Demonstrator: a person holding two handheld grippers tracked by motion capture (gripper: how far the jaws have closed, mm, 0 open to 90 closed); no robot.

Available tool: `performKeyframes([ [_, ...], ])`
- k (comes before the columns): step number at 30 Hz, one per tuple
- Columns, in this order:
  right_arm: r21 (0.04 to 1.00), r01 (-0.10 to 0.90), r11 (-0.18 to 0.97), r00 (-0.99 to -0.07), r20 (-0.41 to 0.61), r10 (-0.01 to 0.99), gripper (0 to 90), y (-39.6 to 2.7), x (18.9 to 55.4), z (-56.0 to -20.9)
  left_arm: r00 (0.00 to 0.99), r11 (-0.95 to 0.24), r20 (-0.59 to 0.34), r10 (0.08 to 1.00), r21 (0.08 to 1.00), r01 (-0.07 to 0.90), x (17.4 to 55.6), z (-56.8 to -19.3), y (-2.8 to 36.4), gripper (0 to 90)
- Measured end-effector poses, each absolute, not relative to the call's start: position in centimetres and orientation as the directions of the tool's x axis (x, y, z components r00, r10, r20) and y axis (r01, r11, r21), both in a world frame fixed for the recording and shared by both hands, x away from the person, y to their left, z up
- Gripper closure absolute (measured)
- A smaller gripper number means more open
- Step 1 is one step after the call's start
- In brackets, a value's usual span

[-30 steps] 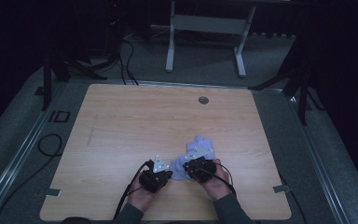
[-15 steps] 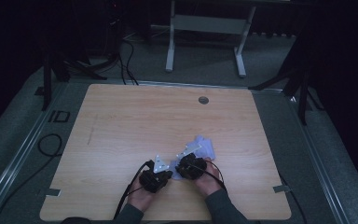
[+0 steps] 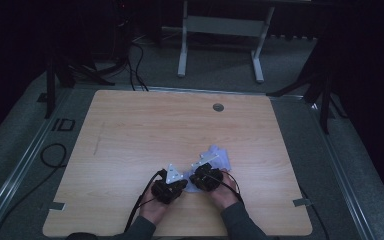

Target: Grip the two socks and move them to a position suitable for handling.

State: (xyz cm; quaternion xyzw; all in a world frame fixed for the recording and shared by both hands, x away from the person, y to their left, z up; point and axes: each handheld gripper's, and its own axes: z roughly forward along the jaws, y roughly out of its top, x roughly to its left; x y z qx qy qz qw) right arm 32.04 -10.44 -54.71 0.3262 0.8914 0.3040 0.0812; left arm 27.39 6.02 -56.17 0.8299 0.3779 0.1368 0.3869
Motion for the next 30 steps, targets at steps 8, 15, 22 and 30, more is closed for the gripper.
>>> performKeyframes([
  [8,0.599,0.531,0.599,-0.783,0.076,0.618,88.1,-10.7,32.3,-54.7,0.667,-0.417,-0.066,0.742,0.734,0.537,27.5,-56.5,5.8,90.0],
  [15,0.641,0.511,0.572,-0.79,0.087,0.607,88.4,-11.8,31.4,-53.2,0.665,-0.418,-0.064,0.744,0.732,0.538,27.4,-56.5,5.8,90.0],
  [22,0.667,0.503,0.55,-0.783,0.083,0.616,88.2,-13.7,30.2,-52.2,0.663,-0.418,-0.063,0.746,0.731,0.539,27.3,-56.5,5.7,90.0],
  [30,0.682,0.546,0.486,-0.73,0.103,0.675,87.5,-18.9,29.2,-51.6,0.657,-0.405,-0.075,0.75,0.733,0.546,27.2,-56.5,5.7,90.0],
])
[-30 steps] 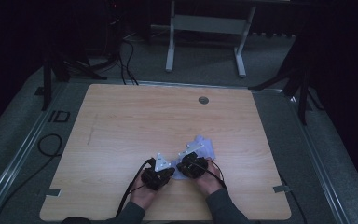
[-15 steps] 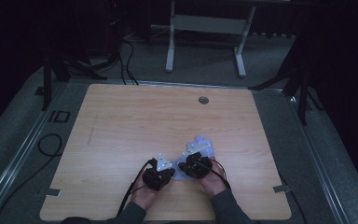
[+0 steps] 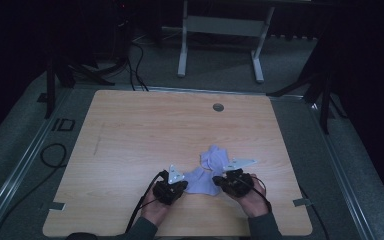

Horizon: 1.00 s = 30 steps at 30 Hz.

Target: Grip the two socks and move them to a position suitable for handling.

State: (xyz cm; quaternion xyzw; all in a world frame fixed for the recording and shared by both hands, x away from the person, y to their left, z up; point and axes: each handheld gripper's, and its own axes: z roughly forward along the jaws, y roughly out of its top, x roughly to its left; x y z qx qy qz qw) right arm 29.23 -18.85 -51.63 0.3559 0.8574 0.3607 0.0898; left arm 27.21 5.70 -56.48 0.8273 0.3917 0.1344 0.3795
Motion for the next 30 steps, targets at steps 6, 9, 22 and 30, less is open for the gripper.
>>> performKeyframes([
  [6,0.663,0.585,0.467,-0.689,0.103,0.717,87.3,-21.9,28.6,-52.4,0.663,-0.411,-0.082,0.744,0.727,0.55,27.1,-56.4,5.8,89.9],
  [9,0.653,0.6,0.461,-0.676,0.107,0.729,86.9,-22.7,28.3,-52.8,0.661,-0.405,-0.087,0.745,0.728,0.553,27.0,-56.4,5.7,89.9],
  [22,0.682,0.598,0.42,-0.621,0.064,0.781,80.3,-24.2,28.3,-51.4,0.669,-0.408,-0.103,0.736,0.721,0.56,26.6,-56.4,5.9,88.3],
  [30,0.665,0.532,0.524,-0.671,-0.046,0.74,78.7,-20.5,30.4,-50.9,0.672,-0.407,-0.105,0.733,0.723,0.558,26.4,-56.4,6.0,87.4],
])
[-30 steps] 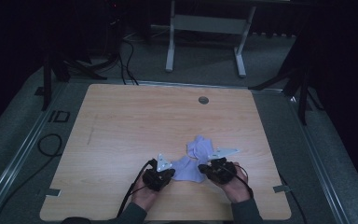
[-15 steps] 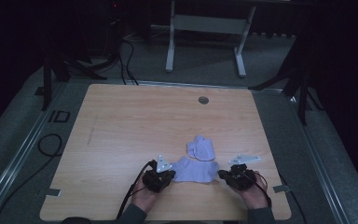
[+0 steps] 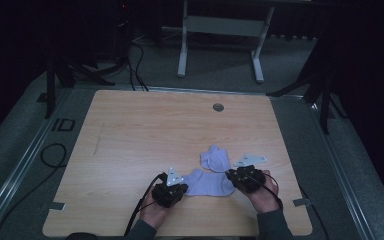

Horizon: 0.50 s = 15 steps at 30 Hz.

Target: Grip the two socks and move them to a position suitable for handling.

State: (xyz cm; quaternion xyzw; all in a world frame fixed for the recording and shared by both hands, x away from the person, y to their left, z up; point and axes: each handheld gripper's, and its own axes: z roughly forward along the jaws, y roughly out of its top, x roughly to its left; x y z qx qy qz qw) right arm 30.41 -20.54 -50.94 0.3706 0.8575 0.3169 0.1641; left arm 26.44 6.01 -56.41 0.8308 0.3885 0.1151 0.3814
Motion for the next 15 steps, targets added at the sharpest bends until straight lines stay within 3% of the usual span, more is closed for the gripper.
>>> performKeyframes([
  [9,0.629,0.5,0.596,-0.715,-0.09,0.694,78.6,-15.9,33.6,-51.7,0.675,-0.409,-0.107,0.73,0.723,0.557,26.5,-56.4,6.1,87.3],
  [15,0.605,0.524,0.599,-0.716,-0.069,0.695,78.8,-14.9,35.0,-52.6,0.677,-0.407,-0.109,0.727,0.726,0.554,26.6,-56.5,6.1,87.3],
])
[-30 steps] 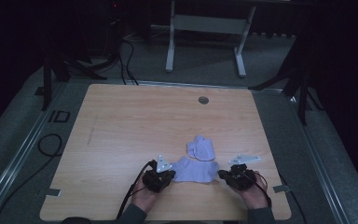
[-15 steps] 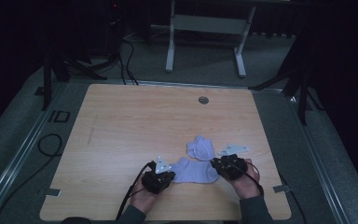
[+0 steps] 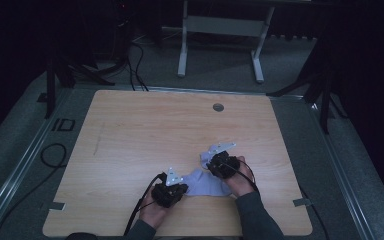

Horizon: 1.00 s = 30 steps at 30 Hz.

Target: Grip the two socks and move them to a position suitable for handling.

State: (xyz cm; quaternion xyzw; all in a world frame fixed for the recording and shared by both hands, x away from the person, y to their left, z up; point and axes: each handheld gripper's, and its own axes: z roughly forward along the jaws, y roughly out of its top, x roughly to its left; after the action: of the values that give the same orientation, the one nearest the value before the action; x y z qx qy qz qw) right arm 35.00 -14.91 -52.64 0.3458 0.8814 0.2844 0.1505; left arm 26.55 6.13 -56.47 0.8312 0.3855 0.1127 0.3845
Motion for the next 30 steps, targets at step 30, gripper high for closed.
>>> performKeyframes([
  [30,0.556,0.626,0.547,-0.653,-0.01,0.757,87.9,-14.7,37.0,-54.1,0.678,-0.408,-0.108,0.727,0.727,0.553,26.5,-56.5,6.1,87.3],
])
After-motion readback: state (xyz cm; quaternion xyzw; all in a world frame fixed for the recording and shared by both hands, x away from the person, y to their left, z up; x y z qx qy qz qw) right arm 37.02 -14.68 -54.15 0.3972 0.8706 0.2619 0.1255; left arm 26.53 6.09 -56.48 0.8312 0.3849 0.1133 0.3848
